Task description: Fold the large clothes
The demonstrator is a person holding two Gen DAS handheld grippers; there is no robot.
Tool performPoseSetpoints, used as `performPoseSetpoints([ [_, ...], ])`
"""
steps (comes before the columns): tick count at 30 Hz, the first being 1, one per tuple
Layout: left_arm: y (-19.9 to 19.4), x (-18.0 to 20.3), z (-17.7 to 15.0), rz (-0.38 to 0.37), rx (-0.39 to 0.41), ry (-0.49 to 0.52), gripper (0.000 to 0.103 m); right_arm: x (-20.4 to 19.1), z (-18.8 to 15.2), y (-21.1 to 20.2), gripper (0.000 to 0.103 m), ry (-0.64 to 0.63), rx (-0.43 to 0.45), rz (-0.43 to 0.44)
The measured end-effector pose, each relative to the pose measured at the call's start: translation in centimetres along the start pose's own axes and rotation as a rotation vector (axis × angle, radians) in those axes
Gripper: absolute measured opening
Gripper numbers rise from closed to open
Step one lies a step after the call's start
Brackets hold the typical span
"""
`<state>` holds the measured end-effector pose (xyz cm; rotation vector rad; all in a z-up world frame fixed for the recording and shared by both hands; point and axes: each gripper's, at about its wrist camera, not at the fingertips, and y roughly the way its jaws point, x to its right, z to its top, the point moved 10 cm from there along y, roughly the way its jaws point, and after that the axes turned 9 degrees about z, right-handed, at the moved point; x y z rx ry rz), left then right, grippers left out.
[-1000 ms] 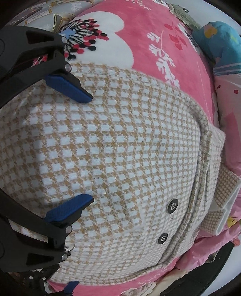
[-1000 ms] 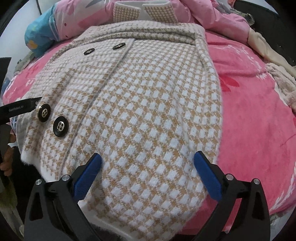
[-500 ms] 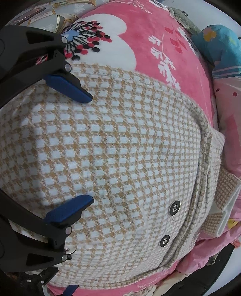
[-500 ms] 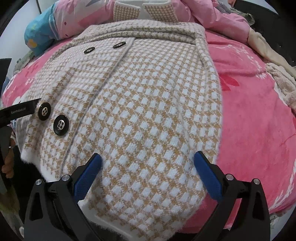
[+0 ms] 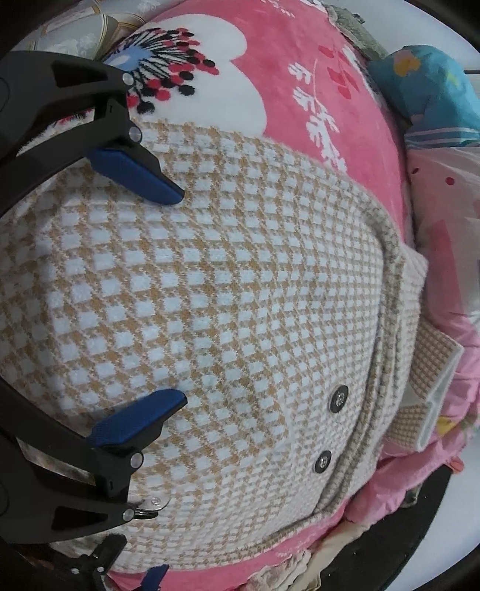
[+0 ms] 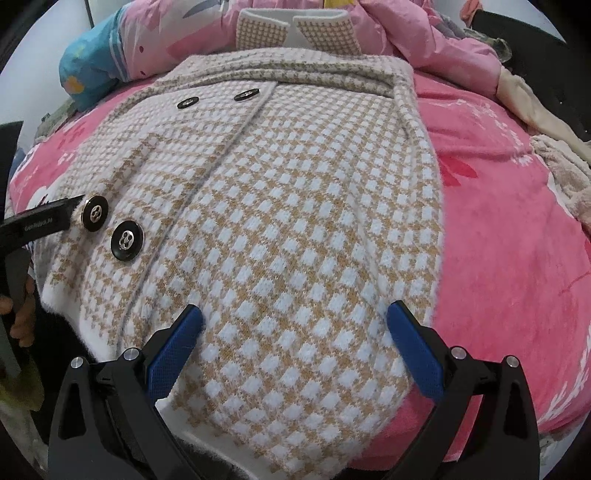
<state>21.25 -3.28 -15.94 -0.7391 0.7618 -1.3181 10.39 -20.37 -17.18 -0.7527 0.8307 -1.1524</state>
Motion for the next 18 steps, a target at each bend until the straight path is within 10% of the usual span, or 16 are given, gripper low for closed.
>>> performPoseSetpoints([
  [18, -5.2, -4.1, -2.7, -0.015, 0.164, 0.088, 0.096, -0.2, -0.7, -0.3, 0.097, 0.005, 0.027, -0.031],
])
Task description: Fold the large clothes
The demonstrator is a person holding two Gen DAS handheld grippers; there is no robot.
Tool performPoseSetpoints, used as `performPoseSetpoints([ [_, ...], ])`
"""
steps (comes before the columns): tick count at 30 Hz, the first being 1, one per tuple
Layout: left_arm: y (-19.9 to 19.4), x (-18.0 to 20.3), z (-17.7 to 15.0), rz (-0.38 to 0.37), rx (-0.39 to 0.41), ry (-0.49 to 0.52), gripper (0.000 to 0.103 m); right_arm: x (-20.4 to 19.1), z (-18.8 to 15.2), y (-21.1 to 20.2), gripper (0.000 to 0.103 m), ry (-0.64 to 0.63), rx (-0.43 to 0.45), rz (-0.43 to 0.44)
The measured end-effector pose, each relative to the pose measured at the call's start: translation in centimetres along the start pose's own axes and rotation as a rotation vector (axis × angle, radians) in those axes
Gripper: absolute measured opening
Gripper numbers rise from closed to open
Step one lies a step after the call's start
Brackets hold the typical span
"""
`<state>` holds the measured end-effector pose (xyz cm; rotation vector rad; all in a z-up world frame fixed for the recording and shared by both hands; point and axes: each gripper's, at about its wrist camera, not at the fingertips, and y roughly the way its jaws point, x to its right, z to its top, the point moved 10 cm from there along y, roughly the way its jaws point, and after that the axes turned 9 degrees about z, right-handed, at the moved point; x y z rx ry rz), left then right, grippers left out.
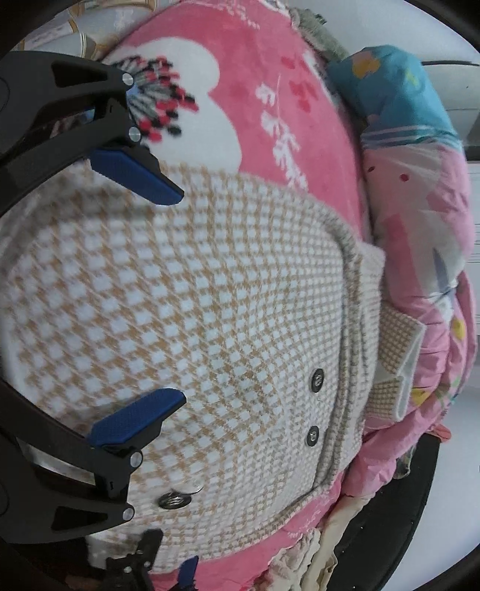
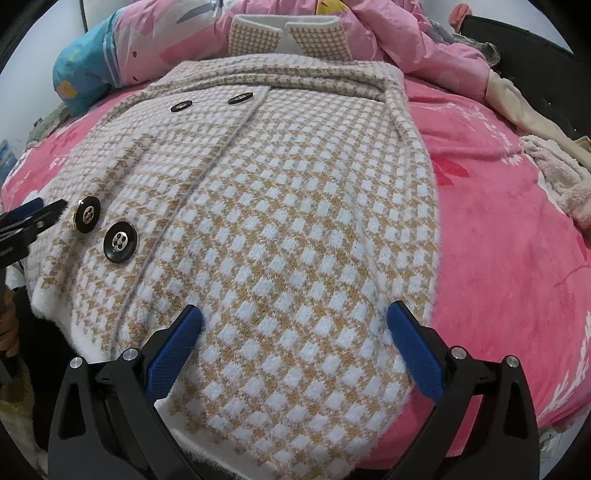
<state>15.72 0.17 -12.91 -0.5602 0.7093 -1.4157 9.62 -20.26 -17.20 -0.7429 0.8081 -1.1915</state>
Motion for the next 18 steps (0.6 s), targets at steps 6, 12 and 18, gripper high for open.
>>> performPoseSetpoints([
  [6, -2.9, -1.5, -0.9, 0.012, 0.049, 0.008, 0.096, -0.3, 0.0, 0.1, 0.097, 0.001, 0.005, 0.005],
  [12, -5.3, -2.9, -1.8, 0.016, 0.102, 0.008, 0.096, 0.0, -0.1, -0.4, 0.097, -0.009, 0.003, 0.026],
  [18, -7.4, -4.8, -2.5, 0.016, 0.149, -0.01, 0.096, 0.2, 0.1, -2.2, 0.097, 0.013, 0.058, 0.066],
])
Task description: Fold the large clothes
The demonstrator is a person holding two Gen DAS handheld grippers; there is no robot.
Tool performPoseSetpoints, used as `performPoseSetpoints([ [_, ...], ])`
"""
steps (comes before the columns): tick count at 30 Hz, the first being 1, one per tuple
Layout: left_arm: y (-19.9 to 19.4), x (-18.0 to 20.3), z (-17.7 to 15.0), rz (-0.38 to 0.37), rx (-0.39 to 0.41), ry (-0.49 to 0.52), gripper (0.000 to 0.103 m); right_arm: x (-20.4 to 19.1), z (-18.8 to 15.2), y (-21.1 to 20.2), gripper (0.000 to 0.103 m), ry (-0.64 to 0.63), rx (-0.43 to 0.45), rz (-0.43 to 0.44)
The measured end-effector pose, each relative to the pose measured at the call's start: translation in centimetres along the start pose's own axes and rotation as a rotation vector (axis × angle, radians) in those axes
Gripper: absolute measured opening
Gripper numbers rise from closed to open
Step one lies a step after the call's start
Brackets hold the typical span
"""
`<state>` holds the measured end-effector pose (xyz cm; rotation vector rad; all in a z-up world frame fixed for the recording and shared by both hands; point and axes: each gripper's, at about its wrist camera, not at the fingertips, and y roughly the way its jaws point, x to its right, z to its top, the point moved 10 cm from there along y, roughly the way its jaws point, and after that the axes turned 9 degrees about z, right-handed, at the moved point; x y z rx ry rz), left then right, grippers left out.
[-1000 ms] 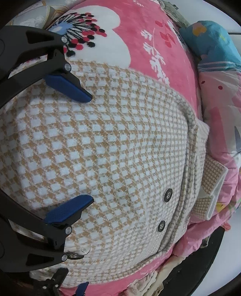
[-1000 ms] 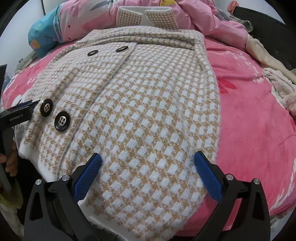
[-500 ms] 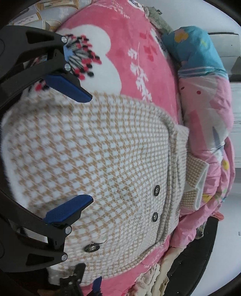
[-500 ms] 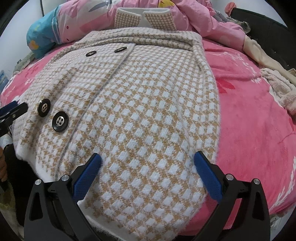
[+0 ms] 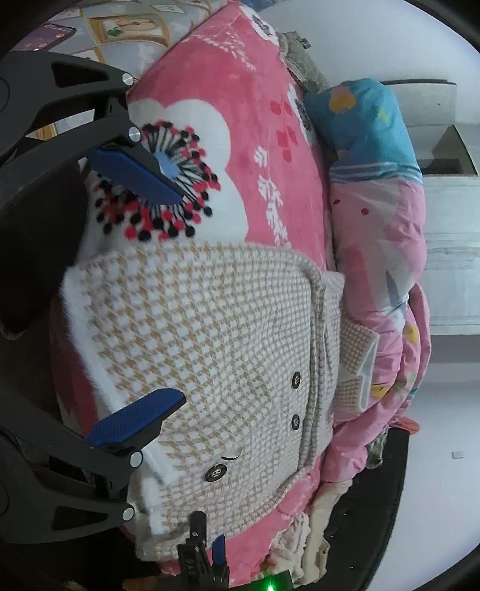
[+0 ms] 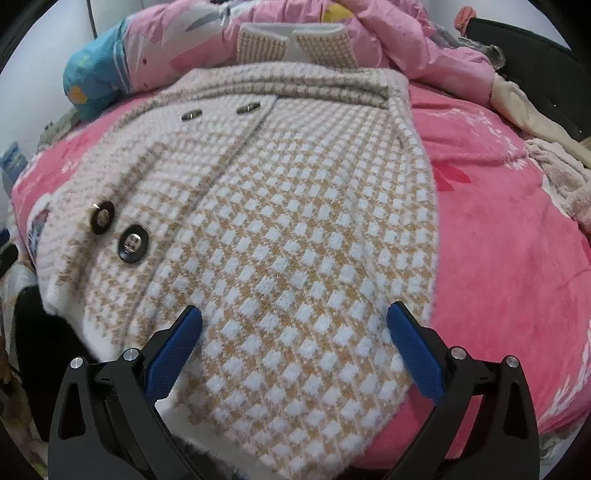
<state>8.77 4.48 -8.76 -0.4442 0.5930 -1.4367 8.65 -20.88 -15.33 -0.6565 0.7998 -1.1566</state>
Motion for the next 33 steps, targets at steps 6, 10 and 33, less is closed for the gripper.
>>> performPoseSetpoints([
  [6, 0.5, -1.9, -1.1, 0.042, -0.057, -0.015, 0.096, 1.9, -1.4, -4.3, 0.097, 0.107, 0.131, 0.058],
  [10, 1.1, -1.4, -1.3, -0.025, -0.096, -0.079, 0.088, 3.8, -2.6, -5.1, 0.097, 0.181, 0.142, 0.1],
  [33, 6.4, -1.1, -3.7, -0.15, -0.352, -0.31, 0.038, 6.0, -5.1, -4.4, 0.065, 0.371, 0.154, 0.333],
])
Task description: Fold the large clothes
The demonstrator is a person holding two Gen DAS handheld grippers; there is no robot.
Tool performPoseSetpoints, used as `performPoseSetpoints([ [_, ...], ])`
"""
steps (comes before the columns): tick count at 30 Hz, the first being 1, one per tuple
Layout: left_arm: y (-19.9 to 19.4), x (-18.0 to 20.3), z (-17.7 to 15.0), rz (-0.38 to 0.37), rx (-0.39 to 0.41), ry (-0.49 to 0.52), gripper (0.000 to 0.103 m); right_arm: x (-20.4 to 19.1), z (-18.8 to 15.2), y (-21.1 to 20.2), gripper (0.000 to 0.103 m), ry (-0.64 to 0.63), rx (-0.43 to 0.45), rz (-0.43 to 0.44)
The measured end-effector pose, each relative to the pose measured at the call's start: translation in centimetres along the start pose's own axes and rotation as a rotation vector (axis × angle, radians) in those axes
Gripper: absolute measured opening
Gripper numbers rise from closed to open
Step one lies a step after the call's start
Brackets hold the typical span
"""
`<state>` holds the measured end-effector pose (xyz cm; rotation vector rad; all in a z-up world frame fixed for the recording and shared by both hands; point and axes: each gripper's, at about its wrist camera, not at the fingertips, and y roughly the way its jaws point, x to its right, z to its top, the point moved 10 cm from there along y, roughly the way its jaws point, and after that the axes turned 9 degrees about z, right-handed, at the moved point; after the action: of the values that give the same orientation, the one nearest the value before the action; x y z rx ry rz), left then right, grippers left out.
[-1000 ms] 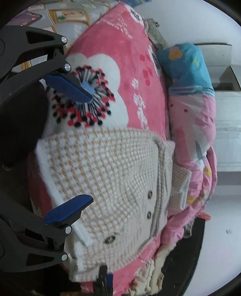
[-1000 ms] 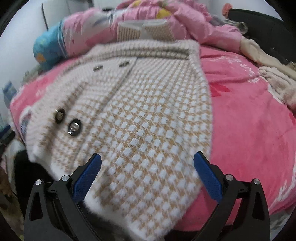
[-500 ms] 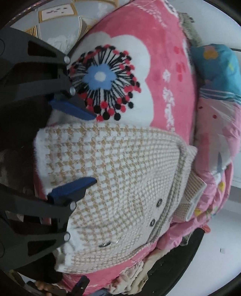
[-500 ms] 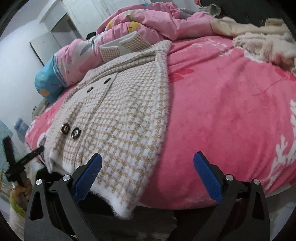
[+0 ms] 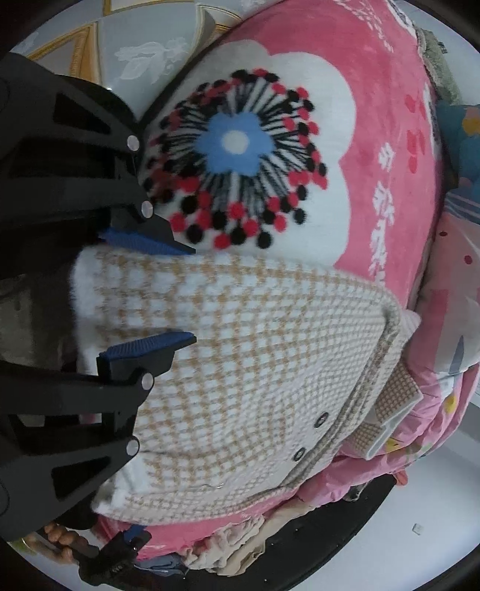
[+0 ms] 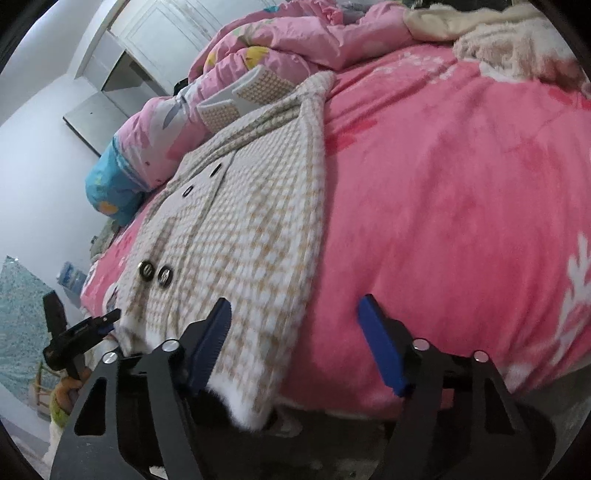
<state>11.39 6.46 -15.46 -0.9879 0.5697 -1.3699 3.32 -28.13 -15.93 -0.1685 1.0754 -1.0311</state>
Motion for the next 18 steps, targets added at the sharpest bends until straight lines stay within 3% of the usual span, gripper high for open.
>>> performPoseSetpoints([
  [4, 0.3, -0.1, -1.0, 0.026, -0.04, 0.013, 0.038, -0.8, -2.3, 0.9, 0.052, 0.059, -0.055, 0.08],
  [12, 1.6, -0.6, -2.0, 0.005, -0.103, -0.044, 0.046, -2.0, -5.3, 4.2, 0.044, 0.157, -0.13, 0.198],
  [14, 1.8, -0.7, -2.0, -0.006, -0.104, -0.068, 0.047, -1.7, -5.6, 5.1, 0.03, 0.191, -0.138, 0.212],
  [15, 1.8, -0.7, -2.0, -0.008, -0.094, -0.077, 0.045, -1.8, -5.6, 5.1, 0.026, 0.2, -0.141, 0.217],
  [17, 1.2, -0.1, -2.1, 0.012, -0.068, -0.04, 0.03, -2.5, -5.2, 4.6, 0.013, 0.182, -0.127, 0.223],
  [18, 0.7, 0.0, -2.1, 0.028, -0.05, -0.01, 0.024, -3.3, -4.6, 3.7, 0.012, 0.149, -0.104, 0.223],
])
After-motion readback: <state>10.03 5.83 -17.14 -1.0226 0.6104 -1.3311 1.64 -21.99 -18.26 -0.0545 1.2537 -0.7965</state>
